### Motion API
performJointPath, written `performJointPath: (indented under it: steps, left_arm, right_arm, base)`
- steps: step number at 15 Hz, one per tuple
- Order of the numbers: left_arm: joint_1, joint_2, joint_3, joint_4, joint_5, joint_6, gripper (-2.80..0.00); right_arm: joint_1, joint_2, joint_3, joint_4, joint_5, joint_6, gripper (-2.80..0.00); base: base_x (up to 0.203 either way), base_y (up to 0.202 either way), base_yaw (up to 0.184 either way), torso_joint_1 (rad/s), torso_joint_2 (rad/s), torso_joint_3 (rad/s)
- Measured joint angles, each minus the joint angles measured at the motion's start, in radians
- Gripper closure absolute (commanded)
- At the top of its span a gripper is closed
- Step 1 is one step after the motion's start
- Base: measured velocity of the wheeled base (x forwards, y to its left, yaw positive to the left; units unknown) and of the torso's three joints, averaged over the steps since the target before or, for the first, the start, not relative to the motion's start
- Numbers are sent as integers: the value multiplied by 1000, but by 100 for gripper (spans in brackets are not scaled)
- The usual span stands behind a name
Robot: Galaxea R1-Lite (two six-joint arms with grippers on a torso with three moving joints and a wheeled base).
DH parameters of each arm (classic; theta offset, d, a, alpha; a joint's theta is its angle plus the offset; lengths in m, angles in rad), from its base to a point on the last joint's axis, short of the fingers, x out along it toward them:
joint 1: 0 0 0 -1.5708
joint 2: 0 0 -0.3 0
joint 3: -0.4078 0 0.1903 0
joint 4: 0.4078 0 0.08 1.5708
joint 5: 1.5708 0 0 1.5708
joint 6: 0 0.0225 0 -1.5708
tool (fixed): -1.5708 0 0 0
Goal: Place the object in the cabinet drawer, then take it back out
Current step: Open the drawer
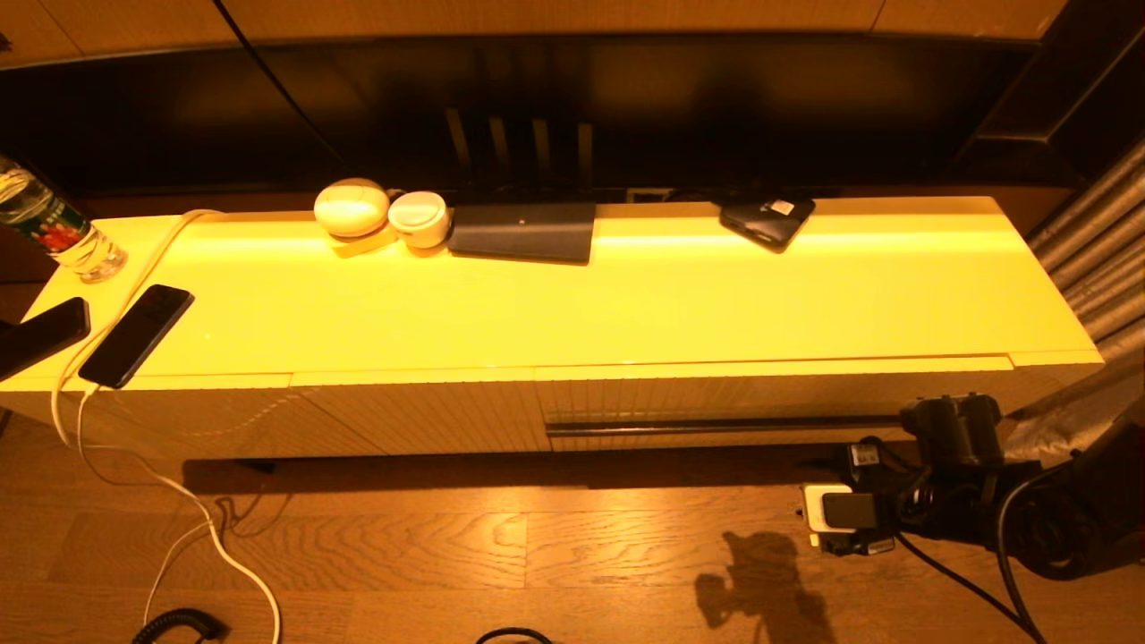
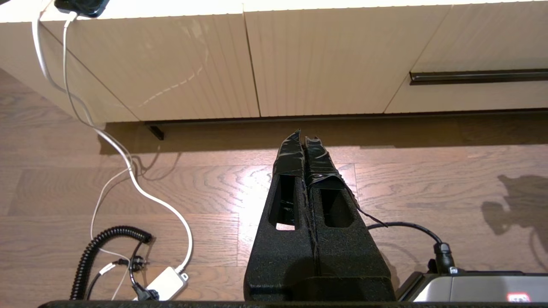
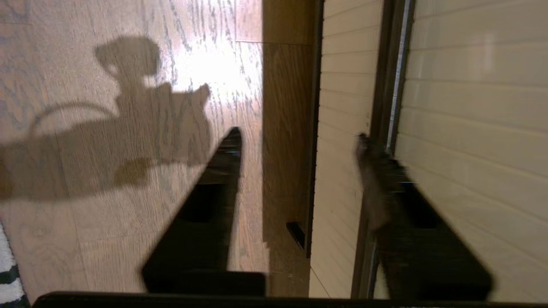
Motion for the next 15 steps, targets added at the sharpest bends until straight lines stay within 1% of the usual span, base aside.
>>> performJointPath:
  steps: [4,9,15]
  left_arm:
    - [0,0,0,0,0,0,0]
    - [0,0,0,0,0,0,0]
    - [0,0,0,0,0,0,0]
  right_arm:
    - [-1,36,-38,8,2,-4,-280]
    - [-22,91,-122,124,2,-56,-280]
    - [-36,150,-214,137,-4,-52,-280]
  base:
    - [0,0,0,0,0,0]
    - [0,0,0,0,0,0]
    - [0,0,0,0,0,0]
